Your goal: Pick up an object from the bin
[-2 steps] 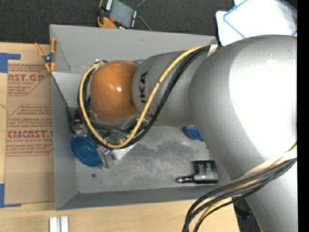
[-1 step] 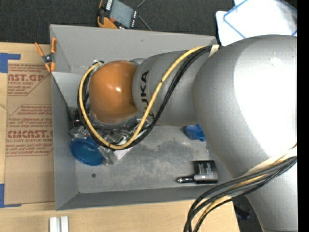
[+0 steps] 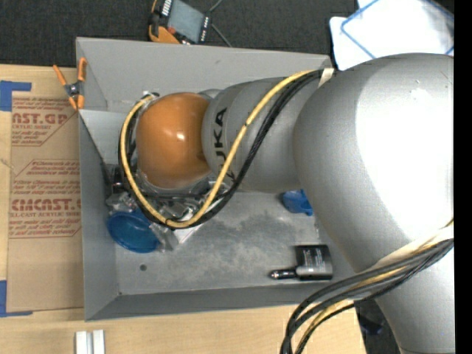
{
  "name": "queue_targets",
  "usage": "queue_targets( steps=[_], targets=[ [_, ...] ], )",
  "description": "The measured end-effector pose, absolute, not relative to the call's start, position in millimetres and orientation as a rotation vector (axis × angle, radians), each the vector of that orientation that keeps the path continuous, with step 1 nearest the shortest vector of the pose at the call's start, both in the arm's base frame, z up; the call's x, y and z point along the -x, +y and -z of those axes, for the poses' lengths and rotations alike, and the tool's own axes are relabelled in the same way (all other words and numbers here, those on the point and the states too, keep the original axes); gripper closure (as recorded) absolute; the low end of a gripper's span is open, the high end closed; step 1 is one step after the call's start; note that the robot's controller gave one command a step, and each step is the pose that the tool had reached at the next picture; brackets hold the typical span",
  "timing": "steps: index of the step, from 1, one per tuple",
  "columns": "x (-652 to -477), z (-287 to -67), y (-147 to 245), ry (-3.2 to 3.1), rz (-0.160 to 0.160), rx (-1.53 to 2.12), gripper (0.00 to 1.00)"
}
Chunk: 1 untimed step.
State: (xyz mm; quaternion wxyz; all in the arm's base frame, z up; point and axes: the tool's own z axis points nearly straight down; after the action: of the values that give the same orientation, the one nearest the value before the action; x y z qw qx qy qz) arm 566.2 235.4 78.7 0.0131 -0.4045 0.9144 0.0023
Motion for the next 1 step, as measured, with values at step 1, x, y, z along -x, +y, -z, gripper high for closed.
queue_targets(
  steps=[1],
  targets=[
    [-566.2, -78.7, 235.4, 2.849, -0.007, 1.26, 1.0]
  ],
)
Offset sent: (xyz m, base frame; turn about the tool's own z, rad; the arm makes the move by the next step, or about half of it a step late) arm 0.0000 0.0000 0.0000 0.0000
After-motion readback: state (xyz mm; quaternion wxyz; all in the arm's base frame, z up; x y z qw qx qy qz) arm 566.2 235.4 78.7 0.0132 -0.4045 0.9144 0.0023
